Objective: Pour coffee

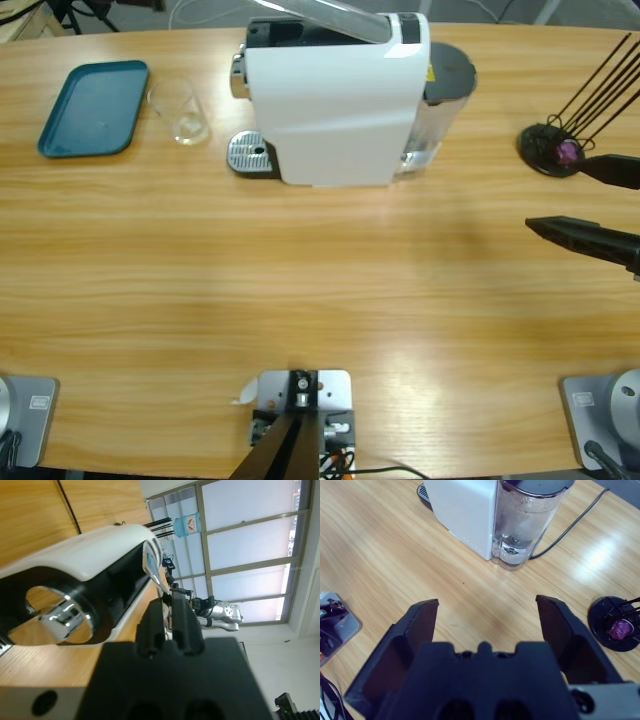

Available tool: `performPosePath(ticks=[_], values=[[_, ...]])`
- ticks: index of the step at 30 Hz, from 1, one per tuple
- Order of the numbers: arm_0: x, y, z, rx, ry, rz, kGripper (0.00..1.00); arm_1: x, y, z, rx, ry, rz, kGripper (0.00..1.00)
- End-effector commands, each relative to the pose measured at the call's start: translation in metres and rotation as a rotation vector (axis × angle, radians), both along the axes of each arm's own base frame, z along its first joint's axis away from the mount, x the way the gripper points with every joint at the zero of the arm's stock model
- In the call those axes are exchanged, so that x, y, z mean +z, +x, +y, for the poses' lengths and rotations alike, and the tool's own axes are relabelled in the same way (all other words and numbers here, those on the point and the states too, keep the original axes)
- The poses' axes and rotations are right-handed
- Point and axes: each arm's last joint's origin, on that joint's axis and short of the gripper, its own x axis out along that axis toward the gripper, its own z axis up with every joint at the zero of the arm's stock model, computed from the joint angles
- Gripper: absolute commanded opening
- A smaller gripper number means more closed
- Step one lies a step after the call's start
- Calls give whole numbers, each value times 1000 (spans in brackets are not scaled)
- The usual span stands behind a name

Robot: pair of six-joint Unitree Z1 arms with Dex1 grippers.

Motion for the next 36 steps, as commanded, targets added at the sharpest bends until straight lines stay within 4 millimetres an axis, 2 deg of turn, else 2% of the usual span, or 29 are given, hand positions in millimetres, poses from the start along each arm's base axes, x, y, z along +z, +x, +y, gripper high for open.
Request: performPosePath(ticks=[1,4,5,6,7,8,10,14,15,16,18,23,24,27,31,36], values=[[25,-5,1,-14,-23,-26,0,-7,1,2,0,-14,33,835],[36,-7,0,-21,-25,-41,8,-7,1,1,1,-12,30,835],[41,-9,1,-17,-19,-44,248,-7,0,1,-1,-10,29,835],[49,-12,3,1,-4,-62,533,-6,0,1,-5,-3,32,835],[55,-17,6,30,16,-90,629,-6,0,1,-11,3,37,835],[62,-23,10,79,49,-130,677,-6,0,1,-17,5,38,838],[78,-40,20,189,136,-222,695,-4,0,0,-22,7,30,905],[100,-79,36,332,341,-421,696,0,3,0,-57,-9,23,951],[103,-88,38,351,397,-467,697,1,4,0,-72,-11,21,921],[106,-97,40,361,453,-509,697,3,4,-2,-106,-17,10,819],[112,-117,46,374,567,-606,717,4,7,-4,-193,-14,12,734],[115,-158,60,390,855,-852,967,14,24,2,-322,-110,123,727],[114,-164,62,390,891,-886,986,16,29,5,-325,-140,150,724],[108,-173,67,398,925,-901,1000,17,42,3,-419,-153,202,713],[106,-191,79,422,876,-930,993,16,45,-23,-676,-25,235,701],[97,-208,90,420,857,-936,993,9,55,-31,-799,41,248,701]])
